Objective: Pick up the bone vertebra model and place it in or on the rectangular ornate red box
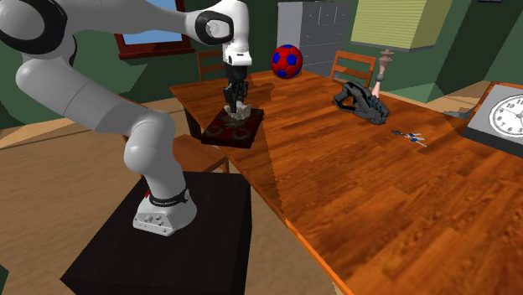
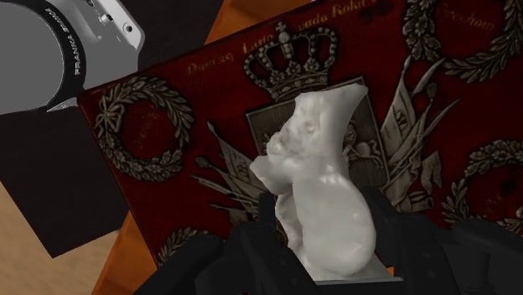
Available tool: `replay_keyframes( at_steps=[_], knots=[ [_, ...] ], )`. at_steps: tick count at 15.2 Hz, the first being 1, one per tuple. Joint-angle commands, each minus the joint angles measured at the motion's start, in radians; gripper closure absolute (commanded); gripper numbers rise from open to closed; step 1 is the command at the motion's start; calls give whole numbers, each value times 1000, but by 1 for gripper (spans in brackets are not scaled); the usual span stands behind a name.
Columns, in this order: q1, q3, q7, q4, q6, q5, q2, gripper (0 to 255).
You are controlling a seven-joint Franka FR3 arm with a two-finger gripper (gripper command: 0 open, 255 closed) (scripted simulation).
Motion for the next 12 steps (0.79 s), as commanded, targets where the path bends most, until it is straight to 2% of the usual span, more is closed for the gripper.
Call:
replay_keyframes(
  at_steps=[1,4,5,10,12],
  knots=[
    [2,2,0,-4,0,3,3,255],
    [3,2,1,-4,1,2,3,255],
    [3,1,1,-4,0,2,3,0],
    [3,2,1,-4,1,2,3,0],
    [-5,-14,5,65,-62,-14,9,0]
  ],
)
